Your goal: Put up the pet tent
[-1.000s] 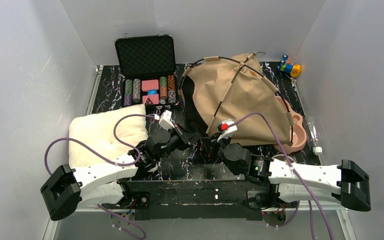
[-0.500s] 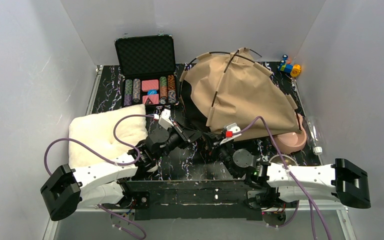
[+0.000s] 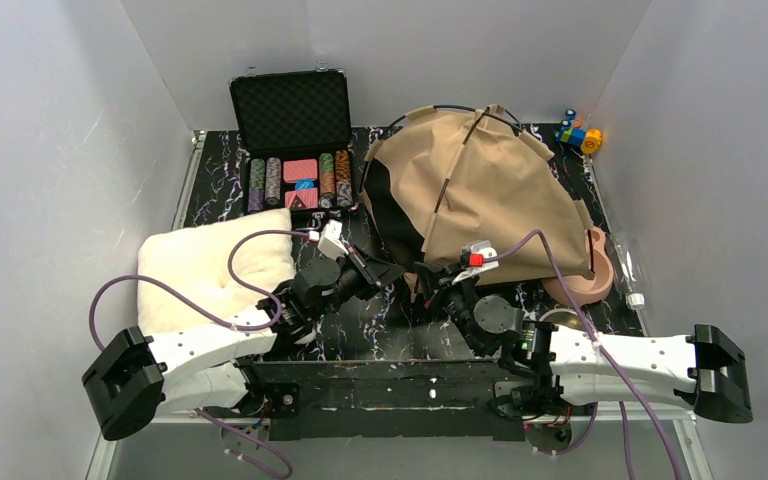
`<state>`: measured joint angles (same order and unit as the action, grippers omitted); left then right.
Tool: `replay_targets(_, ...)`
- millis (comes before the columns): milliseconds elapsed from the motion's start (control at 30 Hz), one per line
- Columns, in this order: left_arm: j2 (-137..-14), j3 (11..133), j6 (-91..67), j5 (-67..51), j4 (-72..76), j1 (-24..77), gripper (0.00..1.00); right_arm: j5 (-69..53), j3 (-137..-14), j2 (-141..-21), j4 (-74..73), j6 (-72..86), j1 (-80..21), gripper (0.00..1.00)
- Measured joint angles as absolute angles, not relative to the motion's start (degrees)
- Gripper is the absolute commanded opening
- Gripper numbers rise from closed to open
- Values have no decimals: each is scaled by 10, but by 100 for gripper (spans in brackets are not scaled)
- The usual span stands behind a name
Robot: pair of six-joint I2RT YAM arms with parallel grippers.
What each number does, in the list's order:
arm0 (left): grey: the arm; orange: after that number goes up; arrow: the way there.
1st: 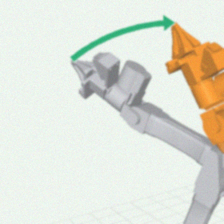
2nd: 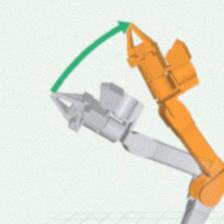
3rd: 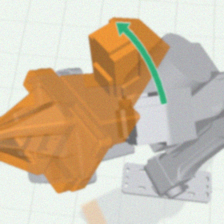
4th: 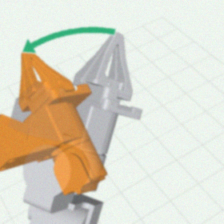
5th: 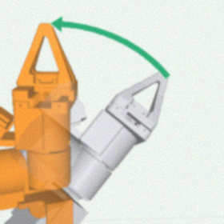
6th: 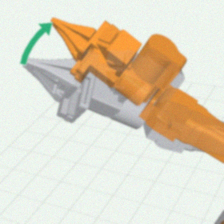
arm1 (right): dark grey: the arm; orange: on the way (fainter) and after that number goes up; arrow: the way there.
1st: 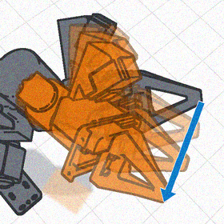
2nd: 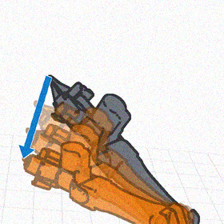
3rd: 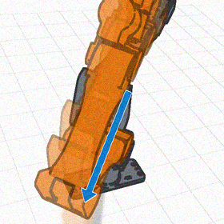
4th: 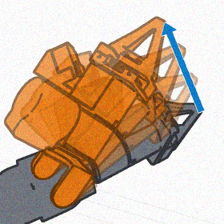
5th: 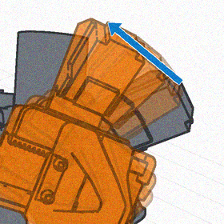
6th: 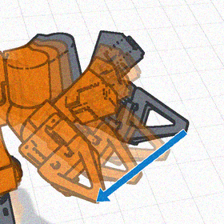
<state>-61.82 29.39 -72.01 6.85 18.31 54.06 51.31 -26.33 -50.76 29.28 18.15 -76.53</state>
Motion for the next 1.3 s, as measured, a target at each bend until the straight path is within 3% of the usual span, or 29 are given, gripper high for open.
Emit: replay_targets(1300,-606,284,-728,69,186,541,0,524,-265,-552,320,174,-752,1)
